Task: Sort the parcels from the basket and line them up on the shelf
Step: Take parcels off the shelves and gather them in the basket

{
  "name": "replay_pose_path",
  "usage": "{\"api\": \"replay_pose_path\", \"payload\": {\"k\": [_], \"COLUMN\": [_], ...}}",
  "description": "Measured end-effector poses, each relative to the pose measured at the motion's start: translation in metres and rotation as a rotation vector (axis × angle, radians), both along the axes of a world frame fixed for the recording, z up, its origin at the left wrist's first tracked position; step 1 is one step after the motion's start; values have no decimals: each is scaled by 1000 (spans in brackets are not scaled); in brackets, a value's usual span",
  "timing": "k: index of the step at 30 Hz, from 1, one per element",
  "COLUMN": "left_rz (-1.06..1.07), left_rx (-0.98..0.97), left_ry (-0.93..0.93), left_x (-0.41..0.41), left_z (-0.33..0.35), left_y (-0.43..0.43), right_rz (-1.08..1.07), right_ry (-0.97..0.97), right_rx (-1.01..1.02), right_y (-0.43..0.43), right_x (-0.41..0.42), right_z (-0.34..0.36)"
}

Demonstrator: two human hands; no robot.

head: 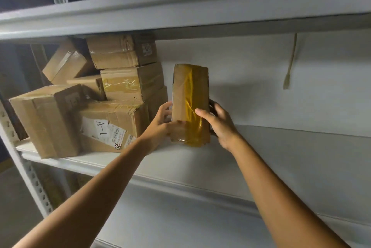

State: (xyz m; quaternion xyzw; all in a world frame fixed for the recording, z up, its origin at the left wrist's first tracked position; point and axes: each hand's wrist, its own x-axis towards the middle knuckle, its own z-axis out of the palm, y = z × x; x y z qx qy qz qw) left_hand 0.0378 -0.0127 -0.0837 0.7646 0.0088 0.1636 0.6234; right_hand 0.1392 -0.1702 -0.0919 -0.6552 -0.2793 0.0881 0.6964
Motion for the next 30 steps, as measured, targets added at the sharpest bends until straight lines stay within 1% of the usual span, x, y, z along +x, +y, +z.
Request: {"api": "replay_pose_path", "payload": {"k": [2, 4, 6, 8, 9, 10, 12, 15, 16, 18, 21, 27, 30], "left_rz": [-31, -82, -138, -189, -264, -317, -320, -463, -479, -473, -584, -729, -829], "left_rx": [-85, -110, -98, -29, -19, -19, -25, -56, -51, -70, -16, 25, 18], "left_ry": [12, 20, 21, -8, -9, -3, -31, -47, -39, -29, -79, -138, -118], "left_x": [0, -1, 2, 1, 2, 1, 0, -4, -2, -10, -20, -53, -75], "left_z": [3, 8, 8, 8, 5, 0, -9, -14, -19, -18, -20, -19, -23], "left_y": [-4, -12, -24, -33, -39, -47, -58, -82, -91, -113, -146, -237, -284], "right_rz": [-25, -80, -182, -264, -347, -406, -417, -560, -605, -701, -825, -1004, -1057], "right_ry": [-23, -18, -21, -4, -6, -3, 36, 71, 78, 90, 83, 101, 100], "right_rx": [24, 35, 22, 40, 48, 43, 47, 69, 71, 49, 47, 25, 59], "right_y": [-15, -28, -45, -59, -71, -84, -100, -130, -140, -161, -188, -265, -305], "right_x": [-13, -24, -40, -50, -60, -70, -81, -108, -119, -136, -171, -248, -288], "right_z": [6, 6, 6, -1, -5, -8, -11, -20, -22, -26, -26, -25, -26]}}
